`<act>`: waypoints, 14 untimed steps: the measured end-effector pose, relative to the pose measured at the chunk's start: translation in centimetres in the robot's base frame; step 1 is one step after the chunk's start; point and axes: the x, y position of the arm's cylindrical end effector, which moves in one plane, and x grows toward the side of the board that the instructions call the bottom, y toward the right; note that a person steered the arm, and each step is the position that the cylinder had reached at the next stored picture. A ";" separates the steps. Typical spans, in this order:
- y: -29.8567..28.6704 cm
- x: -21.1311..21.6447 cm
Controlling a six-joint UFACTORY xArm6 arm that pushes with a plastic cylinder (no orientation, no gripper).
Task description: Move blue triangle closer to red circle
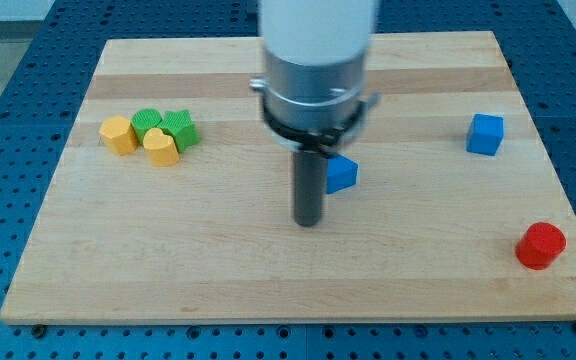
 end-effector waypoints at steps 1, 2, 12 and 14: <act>-3.9 -2.4; -4.3 -4.9; 9.8 -6.0; 13.7 -5.6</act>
